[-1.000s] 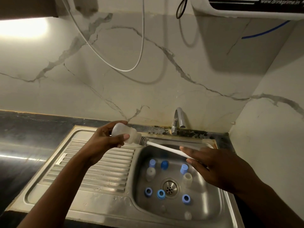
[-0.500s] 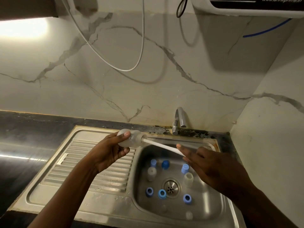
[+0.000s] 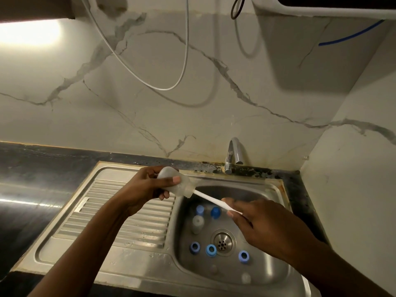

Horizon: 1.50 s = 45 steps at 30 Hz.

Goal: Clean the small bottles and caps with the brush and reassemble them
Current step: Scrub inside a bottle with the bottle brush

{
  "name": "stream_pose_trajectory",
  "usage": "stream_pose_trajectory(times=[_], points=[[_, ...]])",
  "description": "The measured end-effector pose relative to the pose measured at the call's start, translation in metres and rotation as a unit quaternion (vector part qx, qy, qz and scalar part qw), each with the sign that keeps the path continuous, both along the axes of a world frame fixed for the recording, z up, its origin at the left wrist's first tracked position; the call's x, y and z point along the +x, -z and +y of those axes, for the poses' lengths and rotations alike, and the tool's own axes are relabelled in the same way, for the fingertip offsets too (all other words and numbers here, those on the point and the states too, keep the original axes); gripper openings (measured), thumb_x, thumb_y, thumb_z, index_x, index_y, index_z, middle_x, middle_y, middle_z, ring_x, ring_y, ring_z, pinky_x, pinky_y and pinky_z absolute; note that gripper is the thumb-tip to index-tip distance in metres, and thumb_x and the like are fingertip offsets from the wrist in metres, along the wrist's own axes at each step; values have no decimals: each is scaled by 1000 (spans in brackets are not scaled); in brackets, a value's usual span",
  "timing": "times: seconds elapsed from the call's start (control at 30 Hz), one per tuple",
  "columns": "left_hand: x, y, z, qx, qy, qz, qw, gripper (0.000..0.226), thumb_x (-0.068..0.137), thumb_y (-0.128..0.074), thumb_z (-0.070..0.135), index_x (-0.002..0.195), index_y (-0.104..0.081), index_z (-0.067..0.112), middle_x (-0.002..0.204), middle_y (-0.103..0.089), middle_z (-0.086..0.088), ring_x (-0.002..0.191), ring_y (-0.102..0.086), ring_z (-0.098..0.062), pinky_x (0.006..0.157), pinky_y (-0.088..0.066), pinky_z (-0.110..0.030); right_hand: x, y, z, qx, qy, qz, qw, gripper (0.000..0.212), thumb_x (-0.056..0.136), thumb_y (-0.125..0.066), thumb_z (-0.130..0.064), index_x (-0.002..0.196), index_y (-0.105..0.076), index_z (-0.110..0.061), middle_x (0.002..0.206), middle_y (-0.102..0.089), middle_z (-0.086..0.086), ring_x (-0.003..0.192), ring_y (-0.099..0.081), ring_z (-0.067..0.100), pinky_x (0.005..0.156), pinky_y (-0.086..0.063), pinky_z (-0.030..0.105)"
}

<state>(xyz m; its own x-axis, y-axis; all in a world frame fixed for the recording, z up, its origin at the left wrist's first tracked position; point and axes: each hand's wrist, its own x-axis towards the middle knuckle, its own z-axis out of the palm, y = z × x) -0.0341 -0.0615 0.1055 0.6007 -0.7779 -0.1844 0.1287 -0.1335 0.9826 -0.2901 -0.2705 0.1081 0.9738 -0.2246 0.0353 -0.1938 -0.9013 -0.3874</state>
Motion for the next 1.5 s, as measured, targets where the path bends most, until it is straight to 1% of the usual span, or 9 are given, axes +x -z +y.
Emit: stream_pose_trajectory(times=[0.23,0.4,0.7,0.9,1.0,1.1,1.23,1.37,1.5], points=[[2,7,-2,-83,4,132,988,77,64,-101,38,130,-73,12,121,-65,-19,73,-60,-21,63,-59,-24,-8,4,11,180,-16,-34,983,26,102,-48,-59,121,-47,-78,86,-73,-5,73,-71,15,67,-61,36],[-9,9,-12,-132,-69,217,965,63,72,-96,29,127,-71,8,111,-69,-17,73,-63,-19,65,-62,-23,-5,7,27,170,37,-84,981,42,102,-41,-58,142,-34,-71,75,-64,-7,61,-62,10,57,-53,28],[-18,6,-16,-25,-100,-21,994,51,76,-90,29,122,-74,15,111,-70,-20,75,-62,-23,61,-54,-26,2,-2,20,-45,41,27,998,49,110,-25,-50,159,-19,-49,67,-48,-9,59,-56,8,55,-44,19],[-4,-3,-3,-4,-21,-34,999,47,80,-90,29,125,-77,27,116,-70,-13,82,-56,-25,66,-51,-29,-1,2,12,136,7,31,990,37,106,-48,-52,142,-50,-54,78,-67,-11,76,-69,6,63,-54,19],[-1,-6,1,-58,10,65,996,65,72,-95,32,133,-73,23,122,-64,-12,94,-56,-28,70,-56,-29,-2,4,7,222,-25,36,974,38,103,-46,-62,141,-49,-60,93,-74,0,82,-73,24,73,-64,39],[1,-4,1,-140,23,203,969,86,61,-102,31,138,-69,14,119,-66,-14,102,-65,-29,75,-63,-29,-3,-1,13,288,-34,-13,957,37,104,-54,-48,141,-56,-52,81,-70,-3,67,-63,15,65,-56,29],[-3,1,-10,-191,-21,272,943,72,66,-99,22,132,-72,11,121,-68,-16,92,-64,-24,64,-63,-24,1,1,24,304,10,-83,949,40,104,-54,-40,143,-53,-50,71,-64,-21,62,-52,10,59,-46,29],[-10,0,-22,-166,-90,199,962,46,86,-83,22,129,-71,10,119,-66,-18,73,-58,-18,60,-58,-21,5,6,25,227,59,-102,967,43,105,-48,-49,146,-43,-61,67,-63,-6,52,-53,7,51,-46,25],[-14,1,-23,-83,-108,-25,990,44,84,-85,31,124,-73,17,111,-72,-16,73,-61,-21,62,-53,-26,5,4,17,93,71,-54,992,46,105,-35,-56,151,-34,-59,68,-63,-3,56,-62,7,54,-54,24]])
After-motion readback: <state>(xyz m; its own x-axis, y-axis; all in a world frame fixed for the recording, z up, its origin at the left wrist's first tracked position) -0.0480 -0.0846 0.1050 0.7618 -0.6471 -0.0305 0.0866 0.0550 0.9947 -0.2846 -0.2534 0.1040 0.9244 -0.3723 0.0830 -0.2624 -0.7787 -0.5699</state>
